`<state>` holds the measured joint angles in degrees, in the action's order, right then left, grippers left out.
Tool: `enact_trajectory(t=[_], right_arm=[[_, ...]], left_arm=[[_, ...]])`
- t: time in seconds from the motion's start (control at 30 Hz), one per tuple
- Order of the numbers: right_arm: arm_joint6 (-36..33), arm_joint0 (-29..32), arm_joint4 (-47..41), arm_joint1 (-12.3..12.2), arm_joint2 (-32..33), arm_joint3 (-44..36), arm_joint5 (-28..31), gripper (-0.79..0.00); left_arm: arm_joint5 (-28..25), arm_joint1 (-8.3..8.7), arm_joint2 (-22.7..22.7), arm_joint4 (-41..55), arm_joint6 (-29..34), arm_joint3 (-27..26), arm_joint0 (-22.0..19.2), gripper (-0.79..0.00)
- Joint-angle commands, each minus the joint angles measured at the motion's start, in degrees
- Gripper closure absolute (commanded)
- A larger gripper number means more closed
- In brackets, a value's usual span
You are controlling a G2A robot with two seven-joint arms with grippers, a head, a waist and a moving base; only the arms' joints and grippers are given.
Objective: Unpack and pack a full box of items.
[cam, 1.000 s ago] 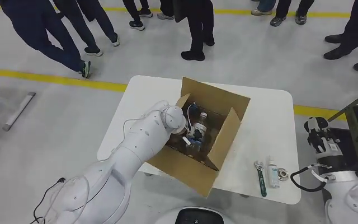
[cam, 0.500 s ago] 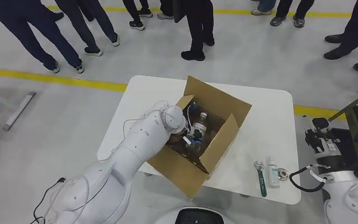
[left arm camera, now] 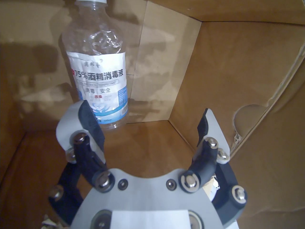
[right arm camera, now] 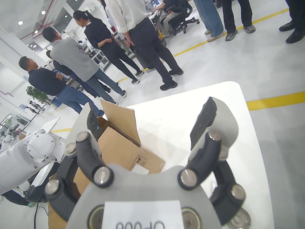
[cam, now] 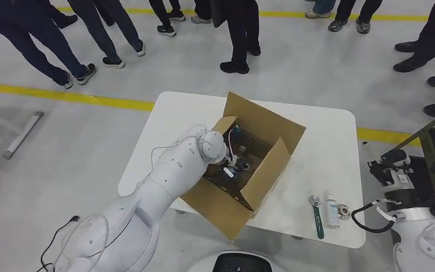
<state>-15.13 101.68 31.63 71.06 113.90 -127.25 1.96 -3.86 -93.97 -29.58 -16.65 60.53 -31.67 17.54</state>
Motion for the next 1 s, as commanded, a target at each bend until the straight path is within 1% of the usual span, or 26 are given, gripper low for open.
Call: enact_trajectory(t=[0.0,0.1,0.2,0.3,0.43,0.47,0.6,0.63,0.67,0.7,0.73,0.8,0.87,0.97], right_arm=[[-0.05,-0.06,-0.13,0.01,0.03,-0.1,-0.09,-0.785],[-0.16,-0.19,-0.39,0.01,0.15,-0.3,-0.05,-0.785],[-0.23,-0.18,-0.81,0.03,0.29,-0.38,-0.04,-0.785],[-0.18,-0.08,-0.93,0.05,0.25,-0.4,0.24,-0.785],[-0.2,0.05,-1.15,0.09,0.04,-0.74,0.37,-0.785],[-0.17,0.04,-1.27,0.1,-0.06,-0.8,0.43,-0.785],[-0.1,-0.05,-1.27,0.12,-0.39,-0.86,0.52,-0.785],[-0.08,-0.06,-1.25,0.13,-0.44,-0.84,0.54,-0.785],[-0.02,-0.08,-1.3,0.14,-0.55,-0.81,0.5,-0.785],[0.01,-0.08,-1.28,0.15,-0.6,-0.81,0.49,-0.785],[0.04,-0.07,-1.28,0.16,-0.7,-0.8,0.49,-0.785],[0.07,-0.08,-1.55,0.18,-0.79,-0.76,0.5,-0.785],[0.08,-0.08,-1.71,0.19,-0.81,-0.75,0.48,-0.785],[0.25,-0.14,-1.94,0.21,-0.75,-0.68,0.6,-0.785]], left_arm=[[-0.14,0.24,-0.41,-0.28,0.05,-1.25,0.02,-0.785],[-0.01,0.91,-1.2,-1.73,0.24,-4.13,-0.54,-0.785],[0.85,2.11,-2.52,-3.96,0.74,-8.19,-1.2,-0.785],[2.37,3.87,-4.39,-6.89,2.43,-13.64,-1.27,-0.785],[4.92,6.9,-7.42,-12.66,7.53,-24.36,-0.11,-0.785],[5.82,7.99,-8.61,-14.97,9.51,-29.0,0.74,-0.785],[7.52,11.22,-13.33,-20.81,15.67,-43.58,4.7,-0.785],[7.42,11.7,-13.94,-22.1,16.67,-46.06,5.41,-0.785],[7.67,12.56,-15.39,-24.1,18.18,-50.4,6.9,-0.785],[7.73,12.94,-16.11,-24.84,18.9,-52.32,7.69,-0.785],[7.33,13.61,-17.46,-26.05,19.97,-56.07,9.02,-0.785],[6.65,14.5,-18.81,-29.36,21.61,-59.8,10.62,-0.785],[6.09,15.12,-19.23,-32.93,23.0,-62.17,11.8,-0.785],[5.47,15.67,-19.49,-36.29,24.04,-62.24,13.26,-0.785]])
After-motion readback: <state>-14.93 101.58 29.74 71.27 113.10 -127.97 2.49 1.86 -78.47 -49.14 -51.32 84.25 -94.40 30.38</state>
